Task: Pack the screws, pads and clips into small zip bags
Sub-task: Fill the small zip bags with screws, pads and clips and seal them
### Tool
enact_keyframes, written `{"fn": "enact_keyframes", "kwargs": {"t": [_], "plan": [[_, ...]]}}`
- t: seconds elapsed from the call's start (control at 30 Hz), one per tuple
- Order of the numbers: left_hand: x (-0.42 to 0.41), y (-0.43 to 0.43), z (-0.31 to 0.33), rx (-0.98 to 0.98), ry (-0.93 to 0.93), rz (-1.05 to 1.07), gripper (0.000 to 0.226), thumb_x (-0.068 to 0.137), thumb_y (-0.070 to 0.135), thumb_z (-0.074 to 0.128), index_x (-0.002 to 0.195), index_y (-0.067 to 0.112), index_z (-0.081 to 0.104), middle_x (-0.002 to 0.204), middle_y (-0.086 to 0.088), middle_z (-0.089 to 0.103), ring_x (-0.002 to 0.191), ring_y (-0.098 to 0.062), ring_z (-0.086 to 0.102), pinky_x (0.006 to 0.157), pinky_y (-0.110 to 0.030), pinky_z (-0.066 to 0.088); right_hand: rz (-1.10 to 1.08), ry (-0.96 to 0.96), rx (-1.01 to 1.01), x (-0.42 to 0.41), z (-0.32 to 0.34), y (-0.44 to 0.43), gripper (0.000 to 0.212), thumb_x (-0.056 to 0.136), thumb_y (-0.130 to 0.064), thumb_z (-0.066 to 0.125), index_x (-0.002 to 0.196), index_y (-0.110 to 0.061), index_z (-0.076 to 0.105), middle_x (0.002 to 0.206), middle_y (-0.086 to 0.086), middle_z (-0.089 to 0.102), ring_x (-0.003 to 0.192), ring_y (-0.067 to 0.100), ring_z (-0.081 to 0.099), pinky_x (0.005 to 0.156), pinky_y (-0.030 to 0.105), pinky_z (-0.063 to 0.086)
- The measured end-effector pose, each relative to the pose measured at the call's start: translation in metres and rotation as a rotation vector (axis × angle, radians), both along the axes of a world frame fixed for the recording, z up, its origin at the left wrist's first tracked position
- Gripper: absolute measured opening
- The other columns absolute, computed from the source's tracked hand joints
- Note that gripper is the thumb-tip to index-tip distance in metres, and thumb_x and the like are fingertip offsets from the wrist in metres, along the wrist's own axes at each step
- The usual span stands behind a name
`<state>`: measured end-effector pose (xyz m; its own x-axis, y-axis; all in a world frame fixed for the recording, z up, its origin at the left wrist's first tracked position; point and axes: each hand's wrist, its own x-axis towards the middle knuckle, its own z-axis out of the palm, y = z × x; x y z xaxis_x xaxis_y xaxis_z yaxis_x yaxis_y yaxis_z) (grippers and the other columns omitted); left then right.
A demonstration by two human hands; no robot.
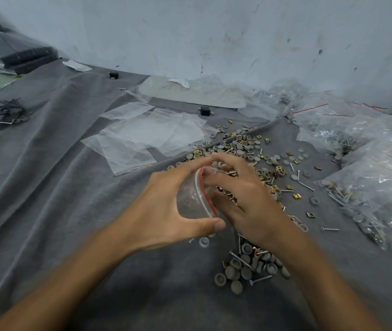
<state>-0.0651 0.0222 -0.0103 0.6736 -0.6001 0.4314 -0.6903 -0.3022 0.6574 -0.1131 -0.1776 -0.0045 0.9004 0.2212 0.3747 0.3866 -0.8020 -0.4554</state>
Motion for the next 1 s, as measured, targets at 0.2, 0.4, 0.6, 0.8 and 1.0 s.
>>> {"fn": "enact_keyframes", "kwargs": {"t": [0.2,0.4,0.6,0.8,1.0], "plan": [[0.01,0.021,0.007,-0.117,-0.06,0.232,0.07,0.072,0.068,0.073,0.134,0.041,0.054,0.128,0.028,0.058,0.121,0.009,0.052,0.1,-0.003,0.033,-0.003,-0.004,0.085,0.003,-0.002,-0.004,0.018,0.1,-0.03,0.061,0.11,-0.017,0.07,0.136,-0.002,0.054,0.131,0.013,0.049,0.109,0.031,0.039],[0.02,0.032,0.013,-0.265,0.049,0.241,0.019,0.078,0.042,0.075,0.096,0.036,0.071,0.091,0.015,0.071,0.085,0.003,0.065,0.085,-0.01,0.046,-0.013,0.035,0.226,0.007,-0.003,-0.004,0.031,0.104,-0.044,0.044,0.1,-0.021,0.065,0.094,-0.006,0.064,0.093,0.01,0.059,0.078,0.026,0.046],[0.023,0.032,0.014,-0.313,0.248,0.189,0.015,0.078,0.038,0.072,0.089,0.028,0.074,0.081,0.011,0.073,0.072,0.001,0.063,0.071,-0.012,0.05,0.007,0.043,0.362,0.006,0.0,0.0,0.022,0.103,-0.035,0.053,0.104,-0.021,0.07,0.092,-0.011,0.067,0.081,0.008,0.062,0.066,0.012,0.043],[0.012,0.034,0.027,-0.42,0.15,0.199,0.012,0.088,0.029,0.068,0.099,0.028,0.073,0.097,0.006,0.075,0.087,-0.009,0.07,0.082,-0.018,0.054,0.045,-0.074,0.505,-0.002,0.026,0.008,0.014,0.1,-0.023,0.059,0.099,-0.017,0.071,0.076,-0.02,0.066,0.061,-0.001,0.055,0.06,0.01,0.039],[0.0,0.026,0.034,-0.501,0.225,0.182,0.013,0.084,0.032,0.068,0.093,0.024,0.074,0.093,-0.005,0.075,0.08,-0.006,0.064,0.076,-0.016,0.052,0.092,-0.169,0.509,-0.021,0.064,0.013,0.012,0.097,-0.023,0.062,0.095,-0.017,0.072,0.082,-0.003,0.071,0.067,0.012,0.059,0.064,0.015,0.044]]}}
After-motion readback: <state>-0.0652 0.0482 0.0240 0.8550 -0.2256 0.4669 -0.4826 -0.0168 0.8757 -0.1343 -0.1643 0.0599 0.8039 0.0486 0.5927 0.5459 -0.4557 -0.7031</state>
